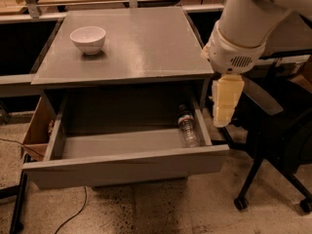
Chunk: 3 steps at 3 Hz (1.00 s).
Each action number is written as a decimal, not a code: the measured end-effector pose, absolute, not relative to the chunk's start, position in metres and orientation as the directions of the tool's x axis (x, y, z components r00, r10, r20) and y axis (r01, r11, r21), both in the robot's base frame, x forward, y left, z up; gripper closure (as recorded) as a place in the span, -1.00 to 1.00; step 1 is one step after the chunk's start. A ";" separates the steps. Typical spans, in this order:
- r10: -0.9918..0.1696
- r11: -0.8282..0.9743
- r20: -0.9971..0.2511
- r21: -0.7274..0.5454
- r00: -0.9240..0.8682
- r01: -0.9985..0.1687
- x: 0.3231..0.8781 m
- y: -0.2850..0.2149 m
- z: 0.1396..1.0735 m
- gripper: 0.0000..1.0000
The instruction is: Pick water bottle from top drawer and place on counter
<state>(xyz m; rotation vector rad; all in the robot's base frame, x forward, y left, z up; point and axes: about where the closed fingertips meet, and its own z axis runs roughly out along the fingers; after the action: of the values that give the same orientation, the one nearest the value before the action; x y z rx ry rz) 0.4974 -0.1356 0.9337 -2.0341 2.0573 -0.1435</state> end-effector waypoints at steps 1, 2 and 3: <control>-0.995 -0.053 -0.072 -0.217 0.070 -0.975 0.516 -0.114 0.906 -1.00; -0.990 -0.135 -0.008 -0.187 0.139 -0.973 0.531 -0.099 0.880 -1.00; -0.968 -0.243 0.092 -0.130 0.232 -0.961 0.545 -0.088 0.856 -1.00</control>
Offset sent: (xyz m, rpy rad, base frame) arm 0.0541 0.0546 -0.0859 -0.1939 0.0882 0.2312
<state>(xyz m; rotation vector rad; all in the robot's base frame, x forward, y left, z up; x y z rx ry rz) 0.5454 -0.0877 0.8564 -2.4300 1.9042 -0.2370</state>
